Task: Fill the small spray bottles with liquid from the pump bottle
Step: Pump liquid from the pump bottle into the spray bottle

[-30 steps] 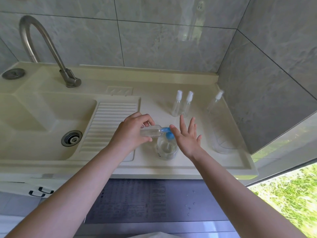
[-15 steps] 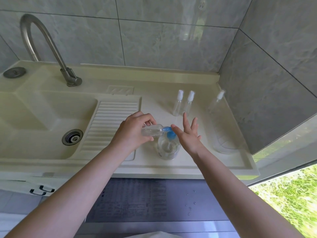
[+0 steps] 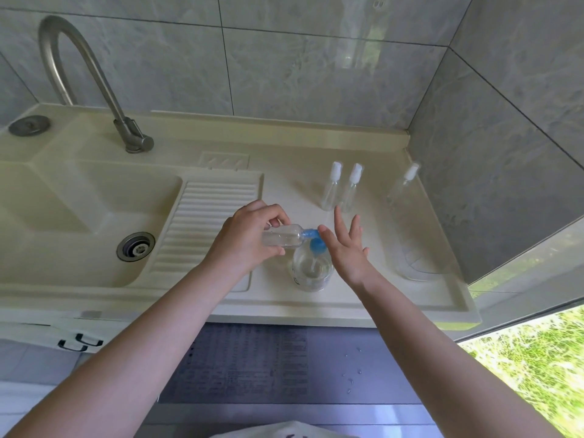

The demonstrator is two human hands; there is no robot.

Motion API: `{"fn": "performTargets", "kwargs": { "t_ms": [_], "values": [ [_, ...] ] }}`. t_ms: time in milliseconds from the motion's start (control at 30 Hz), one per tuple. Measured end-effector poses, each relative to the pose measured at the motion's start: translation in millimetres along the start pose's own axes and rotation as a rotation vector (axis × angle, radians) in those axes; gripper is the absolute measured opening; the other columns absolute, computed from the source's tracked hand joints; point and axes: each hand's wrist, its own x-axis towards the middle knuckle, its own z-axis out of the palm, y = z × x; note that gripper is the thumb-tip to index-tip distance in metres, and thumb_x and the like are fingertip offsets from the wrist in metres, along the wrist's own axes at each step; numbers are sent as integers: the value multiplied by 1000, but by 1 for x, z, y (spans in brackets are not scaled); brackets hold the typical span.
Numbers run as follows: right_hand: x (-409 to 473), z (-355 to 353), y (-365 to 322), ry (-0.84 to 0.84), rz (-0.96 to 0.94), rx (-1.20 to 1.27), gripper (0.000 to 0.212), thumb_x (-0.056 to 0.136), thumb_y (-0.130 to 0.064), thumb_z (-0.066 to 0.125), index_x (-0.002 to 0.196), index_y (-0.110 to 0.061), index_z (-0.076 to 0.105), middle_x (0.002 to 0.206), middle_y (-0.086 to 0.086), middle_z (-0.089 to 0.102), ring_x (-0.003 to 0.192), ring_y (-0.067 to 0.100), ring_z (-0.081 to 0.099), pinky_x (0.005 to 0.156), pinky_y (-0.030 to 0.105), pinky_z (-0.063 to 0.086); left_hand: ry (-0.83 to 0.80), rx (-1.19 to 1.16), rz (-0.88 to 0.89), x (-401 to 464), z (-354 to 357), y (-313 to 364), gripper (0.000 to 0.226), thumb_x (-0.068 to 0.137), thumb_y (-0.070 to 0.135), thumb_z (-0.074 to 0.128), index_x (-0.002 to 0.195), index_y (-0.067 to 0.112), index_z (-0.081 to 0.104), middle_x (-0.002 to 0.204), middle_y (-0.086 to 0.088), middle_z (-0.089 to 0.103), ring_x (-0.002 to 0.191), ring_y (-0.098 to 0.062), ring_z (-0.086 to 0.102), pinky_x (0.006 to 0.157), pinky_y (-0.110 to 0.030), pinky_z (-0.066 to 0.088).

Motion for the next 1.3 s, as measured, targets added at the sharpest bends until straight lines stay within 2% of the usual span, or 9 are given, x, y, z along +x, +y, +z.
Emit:
{"fn": "performTargets", "kwargs": {
  "t_ms": [100, 267, 400, 533, 667, 800, 1033, 1167, 1300],
  "values": [
    [-2, 7, 1, -13, -10, 1, 57, 104, -54, 25, 155, -49, 0, 164, -1, -23, 150, 17, -23, 118, 49, -17, 4, -2, 5, 0, 0, 0, 47, 59, 16, 91, 94, 34, 66, 92, 17, 54, 87, -8, 57, 84, -38, 52],
    [1, -1, -9, 75, -19, 15, 61, 103, -50, 35, 157, -43, 8, 167, 2, -12, 152, 19, -18, 119, 50, -15, 9, -9, 2, -1, -1, -1, 47, 60, 15, 91, 94, 34, 66, 94, 16, 55, 88, -8, 57, 84, -36, 52],
    [21, -13, -28, 207, -159, -142, 59, 104, -47, 36, 158, -34, 17, 167, 3, 3, 153, 23, -13, 119, 53, -12, 11, -25, 3, -1, -3, 0, 47, 61, 15, 92, 94, 35, 64, 94, 18, 54, 87, 2, 54, 85, -32, 51],
    [46, -9, -40, 222, -203, -339, 57, 103, -45, 37, 156, -31, 23, 166, 5, 9, 153, 28, -12, 117, 58, -11, 17, -12, 10, -1, -4, 2, 47, 61, 16, 91, 98, 31, 67, 95, 17, 54, 87, 1, 53, 85, -33, 51],
    [58, -2, -38, 197, -171, -491, 54, 104, -40, 35, 156, -31, 22, 165, 7, 11, 152, 31, -11, 117, 62, -7, 21, -4, 14, -2, -3, 2, 46, 62, 16, 91, 99, 29, 68, 95, 16, 54, 88, -3, 54, 86, -34, 51],
    [56, 5, -33, 250, -166, -585, 51, 105, -31, 27, 155, -31, 22, 166, 7, 9, 152, 33, -10, 119, 63, -6, 17, 13, 21, -1, -2, 0, 46, 61, 16, 91, 99, 29, 68, 94, 16, 54, 88, -5, 54, 86, -36, 51],
    [59, -5, -49, 244, -154, -606, 56, 105, -39, 30, 157, -30, 13, 166, 7, 9, 153, 34, -9, 117, 62, -7, 15, 7, 24, -1, -2, 1, 46, 62, 16, 91, 100, 29, 68, 96, 16, 54, 89, -3, 54, 87, -33, 51],
    [63, 2, -46, 323, -216, -731, 54, 105, -33, 29, 156, -29, 16, 165, 7, 13, 153, 34, -7, 118, 63, -6, 12, -10, 18, -1, -2, -1, 46, 62, 16, 91, 99, 30, 68, 97, 15, 55, 89, -2, 55, 87, -32, 51],
    [61, 8, -39, 354, -181, -733, 54, 104, -27, 28, 156, -30, 17, 165, 4, 17, 153, 35, -3, 119, 62, -6, 6, 13, 21, -1, -2, -3, 47, 60, 16, 92, 99, 29, 68, 94, 17, 53, 87, 0, 54, 86, -36, 52]
  ]
}}
